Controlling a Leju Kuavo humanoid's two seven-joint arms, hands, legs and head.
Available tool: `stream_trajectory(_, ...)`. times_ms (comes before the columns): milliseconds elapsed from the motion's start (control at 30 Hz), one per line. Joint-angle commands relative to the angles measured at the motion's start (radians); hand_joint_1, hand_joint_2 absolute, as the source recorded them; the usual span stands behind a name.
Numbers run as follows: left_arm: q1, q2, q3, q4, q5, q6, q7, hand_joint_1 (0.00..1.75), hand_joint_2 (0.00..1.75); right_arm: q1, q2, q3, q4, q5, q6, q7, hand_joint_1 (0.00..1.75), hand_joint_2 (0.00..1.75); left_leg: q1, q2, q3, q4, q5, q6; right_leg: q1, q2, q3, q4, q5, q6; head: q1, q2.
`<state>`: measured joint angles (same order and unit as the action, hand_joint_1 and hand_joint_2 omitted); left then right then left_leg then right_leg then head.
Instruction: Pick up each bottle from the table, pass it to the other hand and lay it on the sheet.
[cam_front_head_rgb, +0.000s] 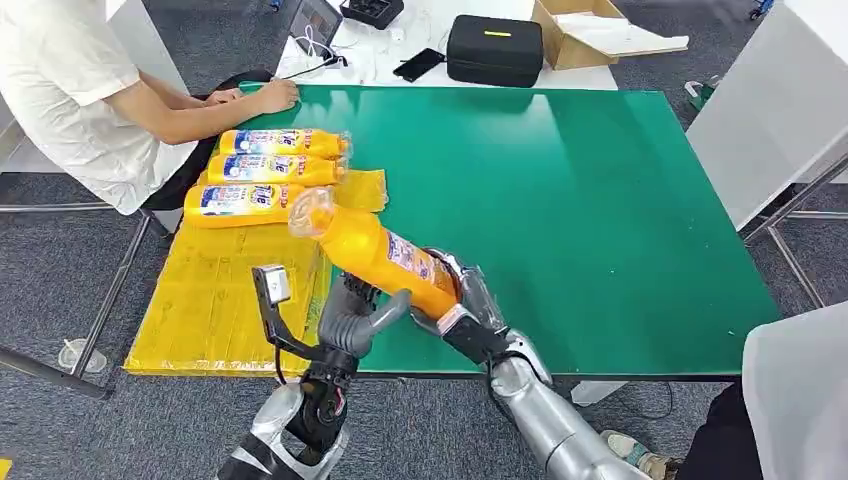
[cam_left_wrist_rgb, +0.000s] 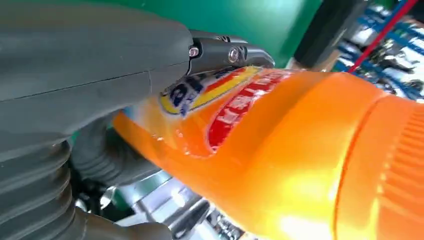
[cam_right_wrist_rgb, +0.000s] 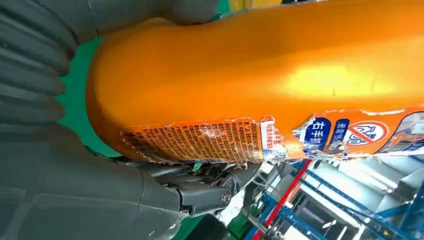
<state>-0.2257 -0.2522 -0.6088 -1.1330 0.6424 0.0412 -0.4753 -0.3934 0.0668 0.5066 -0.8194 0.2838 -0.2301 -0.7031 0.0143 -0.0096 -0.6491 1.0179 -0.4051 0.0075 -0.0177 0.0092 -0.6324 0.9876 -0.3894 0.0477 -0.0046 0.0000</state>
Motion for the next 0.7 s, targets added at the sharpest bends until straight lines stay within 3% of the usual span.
stream_trajectory(33,-0.084,0.003,-0.021,0.071,-0.032,0.03,-0.035,0.0,1.75,-0.017,-0.011,0.086,-0.011,-0.02,0.051,0.005,1.75,1.75,0.0,0.0,0.004,0.0,-0.001,0.0,0.001,-0.001,0.004,0.0,-0.001,-0.002,0.0,0.0)
stream_trajectory(133,-0.104,-0.01,-0.016,0.088,-0.077,0.039,-0.112,0.0,1.75,-0.007,0.0,0.095,-0.05,-0.092,0.168,0.005,1.75,1.75,0.0,0.0,0.003,0.0,-0.001,0.0,0.001,-0.001,0.004,0.0,-0.001,-0.002,0.0,0.0)
stream_trajectory(367,-0.106,-0.01,-0.015,0.087,-0.077,0.038,-0.113,0.0,1.75,-0.007,0.003,0.095,-0.052,-0.093,0.171,0.005,1.75,1.75,0.0,0.0,0.003,0.0,-0.001,0.0,0.001,-0.002,0.004,0.0,-0.001,-0.002,0.0,0.0)
stream_trajectory(567,-0.112,-0.024,0.035,0.078,-0.036,0.0,-0.137,0.0,1.75,-0.005,0.014,0.116,-0.062,-0.132,0.276,0.005,1.75,1.75,0.0,0.001,0.004,0.0,-0.002,0.0,0.001,-0.001,0.004,0.0,-0.002,-0.002,0.0,0.0)
stream_trajectory(667,-0.098,-0.017,0.041,0.047,-0.013,-0.043,-0.125,0.0,1.75,-0.001,0.019,0.104,-0.059,-0.145,0.276,0.005,1.75,1.75,0.0,0.001,0.005,0.001,-0.002,0.0,0.001,-0.001,0.006,0.0,-0.002,-0.002,0.0,0.0)
stream_trajectory(700,-0.091,-0.015,0.044,0.038,0.003,-0.059,-0.111,0.66,1.75,0.001,0.017,0.097,-0.057,-0.148,0.275,0.005,1.75,1.75,0.0,0.001,0.004,0.0,-0.001,0.0,0.001,-0.001,0.004,0.0,-0.001,-0.002,0.0,0.0)
